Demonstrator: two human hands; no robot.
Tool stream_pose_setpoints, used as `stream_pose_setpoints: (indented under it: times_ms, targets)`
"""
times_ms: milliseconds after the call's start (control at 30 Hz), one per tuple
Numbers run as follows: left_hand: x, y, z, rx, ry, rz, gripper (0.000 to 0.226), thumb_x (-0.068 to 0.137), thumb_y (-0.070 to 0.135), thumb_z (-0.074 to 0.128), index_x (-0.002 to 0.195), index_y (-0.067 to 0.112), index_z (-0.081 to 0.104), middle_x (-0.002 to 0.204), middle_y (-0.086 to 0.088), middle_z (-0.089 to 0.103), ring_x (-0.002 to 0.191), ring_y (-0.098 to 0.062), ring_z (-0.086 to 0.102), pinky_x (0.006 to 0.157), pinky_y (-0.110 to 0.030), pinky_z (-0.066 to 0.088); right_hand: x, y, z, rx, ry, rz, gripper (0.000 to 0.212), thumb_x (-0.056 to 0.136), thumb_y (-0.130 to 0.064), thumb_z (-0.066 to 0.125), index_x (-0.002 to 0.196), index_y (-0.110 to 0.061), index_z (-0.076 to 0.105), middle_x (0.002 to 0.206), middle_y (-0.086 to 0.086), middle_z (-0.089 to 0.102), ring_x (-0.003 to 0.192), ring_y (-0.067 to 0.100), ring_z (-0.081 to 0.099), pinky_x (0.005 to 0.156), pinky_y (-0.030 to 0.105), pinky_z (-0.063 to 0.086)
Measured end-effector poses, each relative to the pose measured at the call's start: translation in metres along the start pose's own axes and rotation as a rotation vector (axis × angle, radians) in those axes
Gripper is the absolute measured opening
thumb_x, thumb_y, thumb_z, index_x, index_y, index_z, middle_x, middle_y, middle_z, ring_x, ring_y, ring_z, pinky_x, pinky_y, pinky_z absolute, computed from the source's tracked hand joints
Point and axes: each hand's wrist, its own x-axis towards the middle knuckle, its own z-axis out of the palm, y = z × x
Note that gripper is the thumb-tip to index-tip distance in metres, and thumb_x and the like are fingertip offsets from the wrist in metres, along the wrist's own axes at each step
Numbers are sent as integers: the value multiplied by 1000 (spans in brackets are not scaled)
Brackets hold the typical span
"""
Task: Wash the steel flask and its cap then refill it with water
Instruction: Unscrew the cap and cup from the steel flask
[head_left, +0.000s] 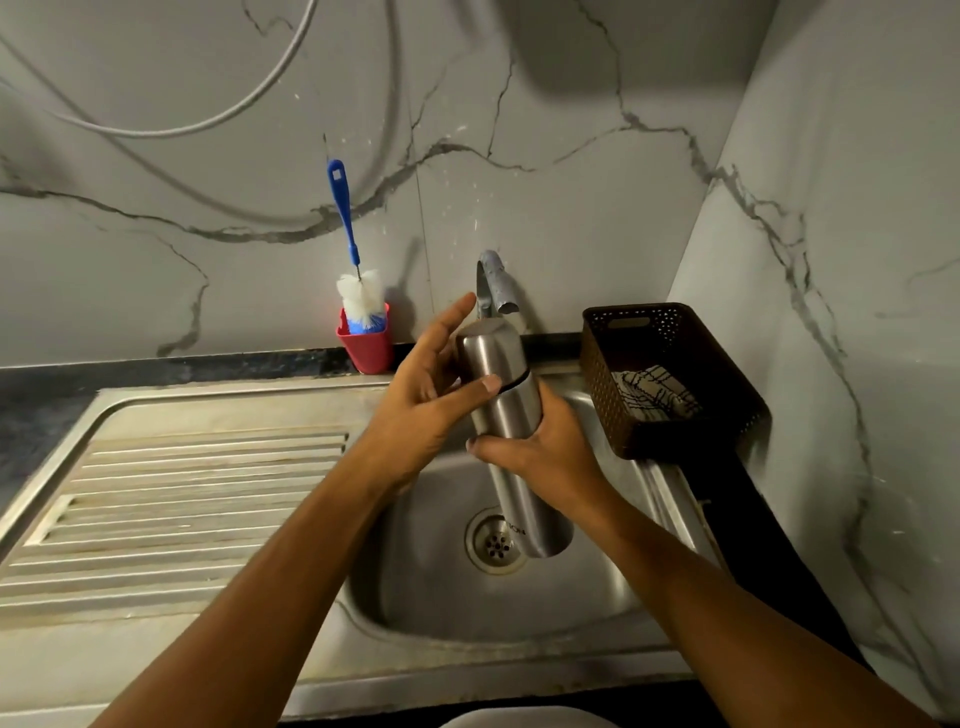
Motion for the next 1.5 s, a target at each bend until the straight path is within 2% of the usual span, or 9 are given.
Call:
stream_pose_setpoints:
  times_ms: [233,400,600,700,833,967,1167,1400,1500]
  targets:
    - [7,1,-3,166,87,-9,94,71,29,88,153,31,41,129,13,60,105,4,66,78,-15,56,0,6,0,-66,-39,-20,68,71,-28,89,130,-34,56,107,-10,71,93,5,71,74,26,62]
    - [7,-1,2,243,151,3,62,70,43,85,123,32,54,112,10,64,94,-1,70,75,-21,60,2,10,7,-113,-72,-44,69,66,-37,89,127,-38,56,107,-10,71,94,10,72,78,37,64]
    - [1,-3,-16,154,-132,-51,87,92,4,71,158,40,27,143,15,47,116,9,60,88,-14,54,1,12,4,-54,-37,-15,68,68,-30,90,126,-39,57,108,-9,71,96,7,71,82,36,64]
    - [0,-2,-23,217,-136,-39,94,91,7,73,162,40,21,140,25,46,117,16,57,89,-11,52,-1,11,5,-69,-56,-20,70,70,-28,90,130,-38,56,109,-10,70,95,6,71,80,35,64]
    - [-2,3,-23,318,-7,-33,100,72,36,87,157,37,34,125,23,57,110,10,62,85,-14,56,-2,10,9,-100,-72,-35,71,70,-32,90,131,-38,55,112,-12,70,97,4,71,81,34,63]
    - [-9,4,-21,372,185,26,62,68,44,89,120,23,63,101,6,71,90,-6,72,75,-24,62,-4,10,16,-185,-99,-73,67,65,-37,91,123,-39,57,105,-12,71,92,4,71,78,33,64]
    - [-20,9,-53,307,498,60,40,84,42,83,102,12,65,73,8,66,61,-1,61,57,-14,48,-7,18,18,-191,-99,-65,60,64,-39,91,115,-41,60,100,-12,72,87,7,72,77,37,64]
    - [-69,-54,-142,686,523,-215,56,75,69,80,107,27,61,98,-1,68,81,-17,70,68,-40,60,-6,14,19,-173,-114,-67,51,70,-24,92,111,-31,62,91,-7,71,78,5,69,63,18,54]
    - [-102,-90,-167,912,536,-366,61,75,63,82,114,23,59,108,-2,61,91,-21,65,71,-37,51,-5,11,25,-146,-149,-68,49,71,-22,92,110,-32,62,89,-8,71,78,7,70,62,17,55]
